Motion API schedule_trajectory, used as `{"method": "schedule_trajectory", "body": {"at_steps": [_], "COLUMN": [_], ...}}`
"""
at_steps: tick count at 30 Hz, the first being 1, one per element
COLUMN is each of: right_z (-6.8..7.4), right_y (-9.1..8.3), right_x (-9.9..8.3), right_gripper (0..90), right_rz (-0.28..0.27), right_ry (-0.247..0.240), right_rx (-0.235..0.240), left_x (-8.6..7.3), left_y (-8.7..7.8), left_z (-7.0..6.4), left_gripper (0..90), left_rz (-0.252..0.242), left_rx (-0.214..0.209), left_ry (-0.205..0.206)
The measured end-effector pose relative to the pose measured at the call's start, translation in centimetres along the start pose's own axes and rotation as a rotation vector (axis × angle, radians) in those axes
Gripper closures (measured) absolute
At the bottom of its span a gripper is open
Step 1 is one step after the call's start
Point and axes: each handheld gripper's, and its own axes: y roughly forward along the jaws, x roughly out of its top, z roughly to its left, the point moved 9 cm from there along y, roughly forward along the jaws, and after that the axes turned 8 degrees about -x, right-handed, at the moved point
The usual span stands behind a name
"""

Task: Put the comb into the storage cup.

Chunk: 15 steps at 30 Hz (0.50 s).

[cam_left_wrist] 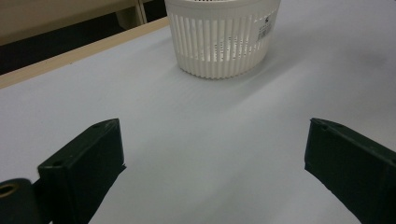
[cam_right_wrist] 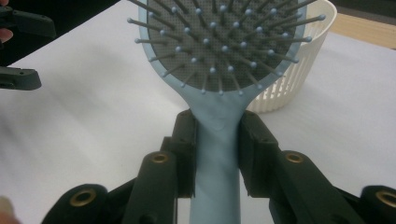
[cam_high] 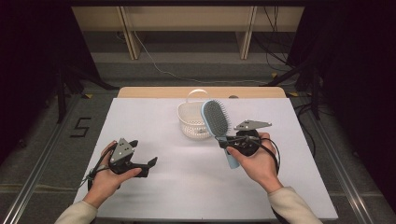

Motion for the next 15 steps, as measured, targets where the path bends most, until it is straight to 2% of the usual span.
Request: {"method": "schedule_trajectory", "body": {"at_steps": [15], "right_z": [-0.44], "right_y": [0.03], "right_x": [0.66], "right_gripper": [70.4], "right_rz": [-0.026], "right_ry": [0.005], "right_rx": [-0.012], "left_x": [-0.03], "left_y": [0.01], "left_z": [0.03], "left_gripper": [4.2], "left_rz": [0.001], "left_rx": [0.001], "left_ry": [0.000]}}
